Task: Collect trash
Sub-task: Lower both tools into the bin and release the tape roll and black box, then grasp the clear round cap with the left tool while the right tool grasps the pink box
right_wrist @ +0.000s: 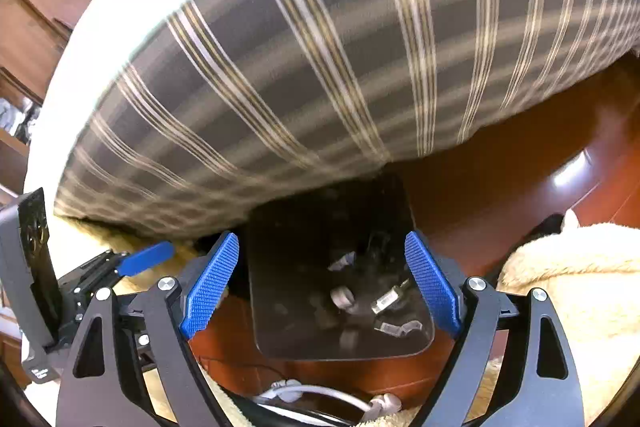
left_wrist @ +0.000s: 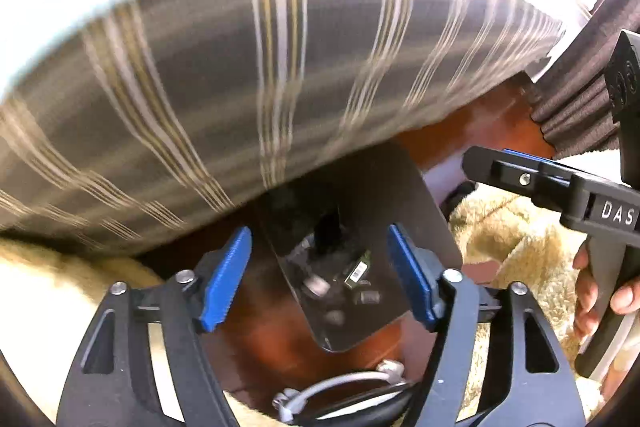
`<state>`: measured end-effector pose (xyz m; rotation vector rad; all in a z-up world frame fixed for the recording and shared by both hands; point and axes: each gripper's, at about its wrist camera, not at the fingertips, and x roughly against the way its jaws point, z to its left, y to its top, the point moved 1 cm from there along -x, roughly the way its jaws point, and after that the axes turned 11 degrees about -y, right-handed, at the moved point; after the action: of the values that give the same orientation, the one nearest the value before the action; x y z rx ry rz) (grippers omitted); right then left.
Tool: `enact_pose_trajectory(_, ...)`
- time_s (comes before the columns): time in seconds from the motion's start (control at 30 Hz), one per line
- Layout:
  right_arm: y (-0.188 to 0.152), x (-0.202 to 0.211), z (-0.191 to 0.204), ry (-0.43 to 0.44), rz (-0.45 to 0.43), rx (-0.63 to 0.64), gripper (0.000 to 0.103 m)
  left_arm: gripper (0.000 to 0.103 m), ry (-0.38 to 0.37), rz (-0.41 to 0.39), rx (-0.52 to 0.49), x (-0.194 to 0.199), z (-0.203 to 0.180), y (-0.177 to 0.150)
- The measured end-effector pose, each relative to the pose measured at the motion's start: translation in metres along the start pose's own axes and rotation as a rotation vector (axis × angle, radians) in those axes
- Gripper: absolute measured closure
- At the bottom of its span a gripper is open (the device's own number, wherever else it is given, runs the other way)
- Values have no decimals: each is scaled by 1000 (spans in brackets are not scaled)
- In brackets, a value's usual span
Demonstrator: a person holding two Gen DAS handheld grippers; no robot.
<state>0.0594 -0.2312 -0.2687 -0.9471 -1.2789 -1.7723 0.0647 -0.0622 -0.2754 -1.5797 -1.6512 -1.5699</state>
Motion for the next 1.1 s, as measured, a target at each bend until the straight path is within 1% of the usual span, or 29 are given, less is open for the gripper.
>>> enact_pose_trajectory(0.03, 3, 8, 0, 3, -21, 0, 17, 30, 4, -32, -19, 12, -4, 3)
enact_pose_trajectory(0.13, 14, 40, 2, 19, -100, 5, 16, 25, 3, -99, -57, 40, -14, 10)
enact_pose_trajectory(0.23, 26, 70, 6, 25, -181, 25, 14, 23, -12, -156, -80, 67, -19, 16)
enact_pose_trajectory(0.33, 40, 96, 15, 24, -250, 68, 13, 21, -2, -222, -98, 96, -22, 23)
enact_pose_trajectory(0.43, 57, 110, 25, 14, -304, 108, 12, 19, 10, -284, -99, 122, -20, 36)
enact_pose_trajectory(0.5, 74, 117, 31, 11, -332, 128, 12, 18, 17, -310, -98, 131, -16, 42)
enact_pose_trajectory(0.57, 89, 123, 39, 24, -361, 152, 12, 18, 55, -328, -93, 142, -10, 51)
enact_pose_trajectory(0.63, 103, 123, 48, 21, -379, 169, 12, 18, 85, -338, -86, 146, -4, 62)
enact_pose_trajectory(0.73, 124, 115, 59, 28, -379, 176, 12, 18, 76, -328, -58, 150, 12, 81)
enact_pose_trajectory(0.9, 158, 97, 71, -20, -368, 181, 12, 18, 97, -327, -50, 149, 28, 105)
enact_pose_trajectory(1.0, 180, 85, 74, -44, -360, 181, 12, 18, 118, -358, -22, 150, 43, 132)
enact_pose_trajectory(1.1, 204, 77, 80, -52, -365, 177, 14, 19, 114, -382, 6, 149, 56, 163)
